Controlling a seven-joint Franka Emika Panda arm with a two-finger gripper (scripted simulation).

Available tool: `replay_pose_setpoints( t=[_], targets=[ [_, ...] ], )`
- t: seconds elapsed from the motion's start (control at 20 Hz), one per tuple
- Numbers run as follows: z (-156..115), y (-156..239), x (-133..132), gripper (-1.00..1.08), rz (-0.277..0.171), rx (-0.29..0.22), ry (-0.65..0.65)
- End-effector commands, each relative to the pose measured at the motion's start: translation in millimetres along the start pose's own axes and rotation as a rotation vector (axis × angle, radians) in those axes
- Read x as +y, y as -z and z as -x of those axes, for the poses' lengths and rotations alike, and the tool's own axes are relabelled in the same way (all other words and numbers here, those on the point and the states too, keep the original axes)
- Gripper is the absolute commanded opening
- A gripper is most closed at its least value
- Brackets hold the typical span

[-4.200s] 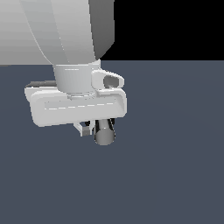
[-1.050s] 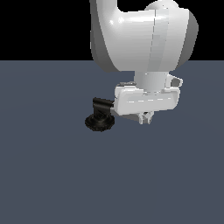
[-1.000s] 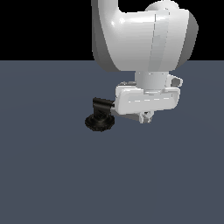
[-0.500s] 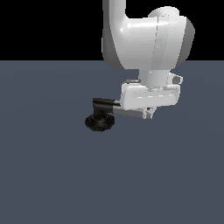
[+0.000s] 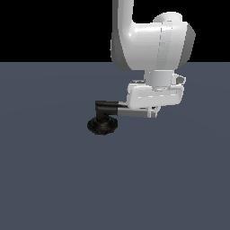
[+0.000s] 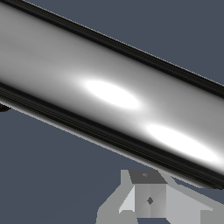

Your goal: Turn on the faucet by rotating a designated handle.

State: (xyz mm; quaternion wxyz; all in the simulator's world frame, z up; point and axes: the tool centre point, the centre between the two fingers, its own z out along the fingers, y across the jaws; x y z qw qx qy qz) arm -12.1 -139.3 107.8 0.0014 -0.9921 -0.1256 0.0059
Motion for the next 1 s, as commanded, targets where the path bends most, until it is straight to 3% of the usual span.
replay_pose_setpoints(
  t=[0.0, 0.95],
  targets=[
    [-13.2, 1.3, 1.1, -1.00, 0.003, 0.009, 0.012],
    [-54.4, 2.7, 39.9, -1.00, 0.004, 0.011, 0.007]
  ],
)
